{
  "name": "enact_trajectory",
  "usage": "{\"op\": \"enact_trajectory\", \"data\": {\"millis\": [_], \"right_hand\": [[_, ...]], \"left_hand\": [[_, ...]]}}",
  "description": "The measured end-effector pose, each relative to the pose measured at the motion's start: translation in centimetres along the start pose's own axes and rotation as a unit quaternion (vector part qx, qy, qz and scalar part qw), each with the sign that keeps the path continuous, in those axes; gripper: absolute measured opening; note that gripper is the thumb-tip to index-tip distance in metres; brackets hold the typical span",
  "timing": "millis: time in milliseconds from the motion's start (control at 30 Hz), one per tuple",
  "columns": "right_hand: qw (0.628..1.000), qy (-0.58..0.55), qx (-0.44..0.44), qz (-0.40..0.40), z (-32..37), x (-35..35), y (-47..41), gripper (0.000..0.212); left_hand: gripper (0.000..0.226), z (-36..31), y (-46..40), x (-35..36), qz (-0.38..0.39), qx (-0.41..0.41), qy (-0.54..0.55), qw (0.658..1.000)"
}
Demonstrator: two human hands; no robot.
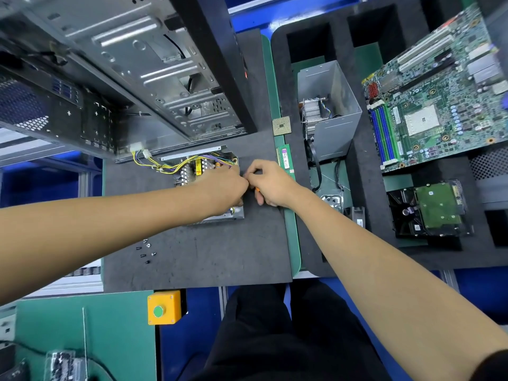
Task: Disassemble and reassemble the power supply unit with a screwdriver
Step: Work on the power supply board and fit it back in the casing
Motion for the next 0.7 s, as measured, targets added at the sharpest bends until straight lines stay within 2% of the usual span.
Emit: {"op": "enact_trajectory", "data": {"millis": [133,500,700], "right_hand": [[1.0,-0.001,0.002,-0.001,0.17,-0.01,0.12,0.016],[1.0,0.008,-0.001,-0.002,0.35,-0.02,0.36,0.026],[1.0,0.017,0.002,-0.008,0.55,-0.13,0.53,0.018]], "left_hand": [[0.03,0.25,0.21,-0.21,-0.002,0.003,0.007,1.0],[0.04,0.28,0.61,-0.42,0.014,-0.027,0.011,0.999],[0.023,-0.22,0.5,-0.41,0.015,-0.004,-0.066,0.998]]}}
Point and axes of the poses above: each hand's wrist, its own y-axis away from the middle knuckle, its own x-axis out of the palm, z = x × y, the point moved 3 cm from there along -y, towards the middle knuckle, and after that the axes turned 1 degree about -z, right-handed, at the moved point
